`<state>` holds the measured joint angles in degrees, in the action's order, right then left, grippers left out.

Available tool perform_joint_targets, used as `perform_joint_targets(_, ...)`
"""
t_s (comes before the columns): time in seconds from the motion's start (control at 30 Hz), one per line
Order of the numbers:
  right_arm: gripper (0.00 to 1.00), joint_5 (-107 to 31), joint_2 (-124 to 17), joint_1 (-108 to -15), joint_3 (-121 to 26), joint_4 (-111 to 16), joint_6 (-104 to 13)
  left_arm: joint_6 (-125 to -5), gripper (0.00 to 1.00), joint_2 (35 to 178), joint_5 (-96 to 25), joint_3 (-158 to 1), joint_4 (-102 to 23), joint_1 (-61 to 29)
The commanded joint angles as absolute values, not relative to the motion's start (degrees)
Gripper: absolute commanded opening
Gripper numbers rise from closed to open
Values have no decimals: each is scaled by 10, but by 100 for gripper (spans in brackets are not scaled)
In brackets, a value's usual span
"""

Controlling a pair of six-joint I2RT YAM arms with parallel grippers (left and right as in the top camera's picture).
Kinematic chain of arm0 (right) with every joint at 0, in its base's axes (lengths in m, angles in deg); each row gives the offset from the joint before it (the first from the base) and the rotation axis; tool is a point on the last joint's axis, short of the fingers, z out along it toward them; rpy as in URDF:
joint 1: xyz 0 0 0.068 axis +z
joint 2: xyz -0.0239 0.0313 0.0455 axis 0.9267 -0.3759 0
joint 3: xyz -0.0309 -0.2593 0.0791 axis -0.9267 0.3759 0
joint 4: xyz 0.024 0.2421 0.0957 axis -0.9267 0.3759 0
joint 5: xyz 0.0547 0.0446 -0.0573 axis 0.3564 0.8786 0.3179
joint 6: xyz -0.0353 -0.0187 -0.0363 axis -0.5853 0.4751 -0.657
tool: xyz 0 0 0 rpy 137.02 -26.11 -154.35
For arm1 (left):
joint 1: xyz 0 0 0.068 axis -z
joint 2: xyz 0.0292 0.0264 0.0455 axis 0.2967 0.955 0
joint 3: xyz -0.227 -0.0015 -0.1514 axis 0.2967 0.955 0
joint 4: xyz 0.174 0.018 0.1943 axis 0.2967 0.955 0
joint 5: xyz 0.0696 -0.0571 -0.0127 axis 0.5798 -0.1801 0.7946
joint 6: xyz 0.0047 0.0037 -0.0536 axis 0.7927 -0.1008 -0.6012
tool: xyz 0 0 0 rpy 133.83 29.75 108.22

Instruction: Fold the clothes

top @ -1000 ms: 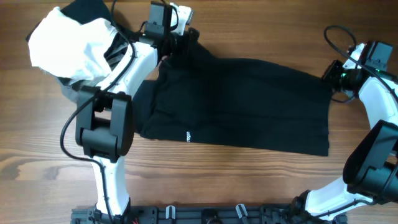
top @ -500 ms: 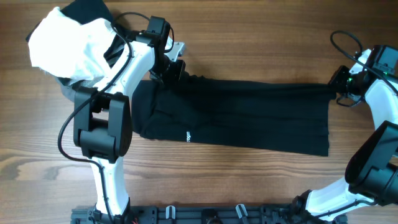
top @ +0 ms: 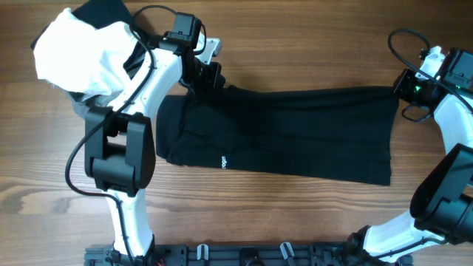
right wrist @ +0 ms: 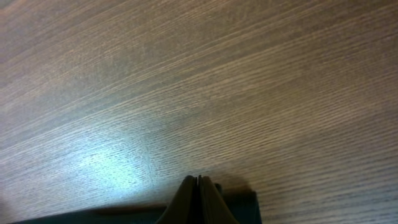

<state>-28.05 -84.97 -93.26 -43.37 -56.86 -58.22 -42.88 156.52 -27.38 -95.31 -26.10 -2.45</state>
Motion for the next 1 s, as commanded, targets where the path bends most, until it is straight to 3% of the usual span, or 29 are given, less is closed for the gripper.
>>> perform_joint_targets(0.0,5,-240,-839,-930,-423,-581,-606,-413,4,1548,-274,-953,-283,-30)
perform_joint_targets(0.37,4,-378,-843,-927,-419,-462,-487,-415,4,1548,-274,-953,-55,-30)
perform_joint_targets(0.87,5,-438,-843,-926,-419,-336,-450,-415,4,1548,-218,-913,-41,-29)
perform_joint_targets(0.93,6,-439,-843,-926,-419,-322,-451,-415,4,1548,-218,-913,-41,-29)
perform_joint_targets(0.97,13,-438,-843,-926,-419,-317,-451,-415,4,1548,-218,-913,-41,-29)
